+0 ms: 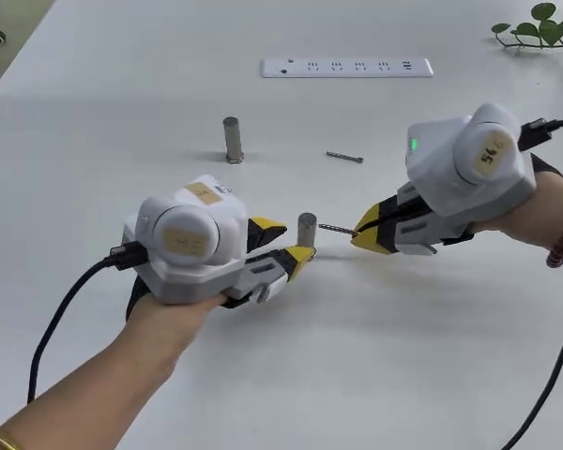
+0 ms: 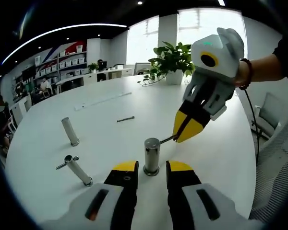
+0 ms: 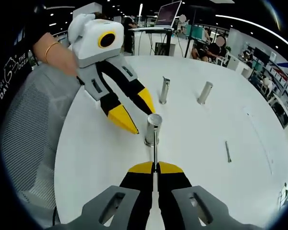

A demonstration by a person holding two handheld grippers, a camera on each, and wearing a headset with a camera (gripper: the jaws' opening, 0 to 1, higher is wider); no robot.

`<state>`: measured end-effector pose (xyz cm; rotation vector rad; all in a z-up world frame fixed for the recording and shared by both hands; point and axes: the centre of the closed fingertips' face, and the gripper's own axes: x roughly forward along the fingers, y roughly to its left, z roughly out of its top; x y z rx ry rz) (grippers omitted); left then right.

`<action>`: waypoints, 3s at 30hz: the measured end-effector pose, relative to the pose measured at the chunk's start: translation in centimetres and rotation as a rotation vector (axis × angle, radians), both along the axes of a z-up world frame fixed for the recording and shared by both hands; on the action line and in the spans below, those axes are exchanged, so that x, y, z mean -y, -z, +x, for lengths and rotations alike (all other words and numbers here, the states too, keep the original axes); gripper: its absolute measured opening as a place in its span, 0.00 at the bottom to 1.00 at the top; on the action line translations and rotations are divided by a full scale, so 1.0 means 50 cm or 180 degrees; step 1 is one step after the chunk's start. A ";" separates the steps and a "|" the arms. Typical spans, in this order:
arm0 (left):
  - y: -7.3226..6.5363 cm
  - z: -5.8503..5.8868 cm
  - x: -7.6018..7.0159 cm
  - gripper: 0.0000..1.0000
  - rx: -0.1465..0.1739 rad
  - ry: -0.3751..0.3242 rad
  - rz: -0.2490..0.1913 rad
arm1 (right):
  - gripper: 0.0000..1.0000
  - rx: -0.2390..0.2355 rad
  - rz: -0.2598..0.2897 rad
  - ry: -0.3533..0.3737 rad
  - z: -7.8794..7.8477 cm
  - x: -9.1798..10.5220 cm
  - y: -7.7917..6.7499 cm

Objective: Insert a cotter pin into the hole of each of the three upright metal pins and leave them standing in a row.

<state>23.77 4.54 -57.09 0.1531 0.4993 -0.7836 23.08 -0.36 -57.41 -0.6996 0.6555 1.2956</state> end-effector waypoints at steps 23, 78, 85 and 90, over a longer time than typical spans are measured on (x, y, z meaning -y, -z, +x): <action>0.042 0.015 0.021 0.16 -0.0155 -0.0100 0.0016 | 0.00 -0.0018 0.0036 -0.0063 0.003 -0.010 -0.007; 0.060 0.017 0.017 0.11 -0.0106 -0.0179 0.0175 | 0.00 -0.0036 -0.0007 -0.0267 -0.003 -0.041 -0.020; 0.061 0.016 0.018 0.11 -0.0114 -0.0197 0.0167 | 0.00 0.0015 -0.0042 -0.0321 -0.001 -0.060 -0.022; 0.061 0.016 0.019 0.11 -0.0113 -0.0216 0.0158 | 0.00 0.0038 -0.0052 -0.0339 0.000 -0.066 -0.023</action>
